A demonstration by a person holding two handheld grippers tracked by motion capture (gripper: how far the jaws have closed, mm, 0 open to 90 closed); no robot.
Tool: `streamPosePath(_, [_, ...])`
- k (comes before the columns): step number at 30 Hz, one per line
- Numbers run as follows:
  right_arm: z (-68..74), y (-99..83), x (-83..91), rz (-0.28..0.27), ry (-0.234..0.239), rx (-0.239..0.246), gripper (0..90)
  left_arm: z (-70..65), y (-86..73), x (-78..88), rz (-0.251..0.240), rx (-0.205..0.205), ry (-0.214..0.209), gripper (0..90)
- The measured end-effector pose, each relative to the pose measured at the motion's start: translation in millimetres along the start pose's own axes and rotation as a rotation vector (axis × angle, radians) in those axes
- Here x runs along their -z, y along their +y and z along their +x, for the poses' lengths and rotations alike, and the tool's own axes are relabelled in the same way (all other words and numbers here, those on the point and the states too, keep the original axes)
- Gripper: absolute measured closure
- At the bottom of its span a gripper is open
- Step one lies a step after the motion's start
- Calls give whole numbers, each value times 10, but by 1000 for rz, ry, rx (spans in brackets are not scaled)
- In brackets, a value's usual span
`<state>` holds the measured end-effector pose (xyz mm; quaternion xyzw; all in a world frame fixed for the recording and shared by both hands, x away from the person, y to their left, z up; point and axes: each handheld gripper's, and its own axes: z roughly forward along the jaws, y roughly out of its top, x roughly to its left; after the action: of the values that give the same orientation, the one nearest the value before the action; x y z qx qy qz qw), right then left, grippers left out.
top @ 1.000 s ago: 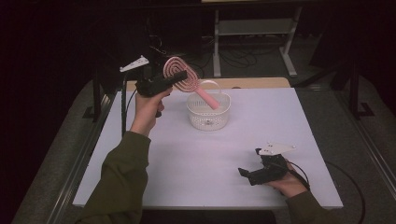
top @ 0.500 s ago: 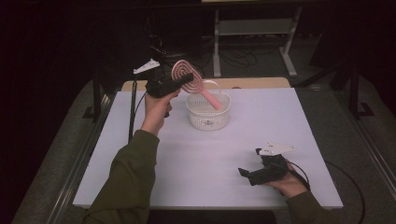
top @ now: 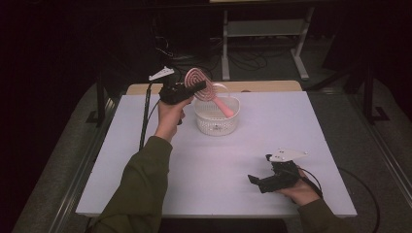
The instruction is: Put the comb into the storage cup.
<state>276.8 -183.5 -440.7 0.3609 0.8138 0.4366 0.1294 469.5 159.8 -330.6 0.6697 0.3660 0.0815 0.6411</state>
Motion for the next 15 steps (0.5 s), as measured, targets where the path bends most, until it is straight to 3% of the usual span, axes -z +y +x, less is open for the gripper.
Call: streamPosePath(15, [-8, -2, 11, -3, -1, -4, 0, 83, -215, -159, 34, 41, 9, 641])
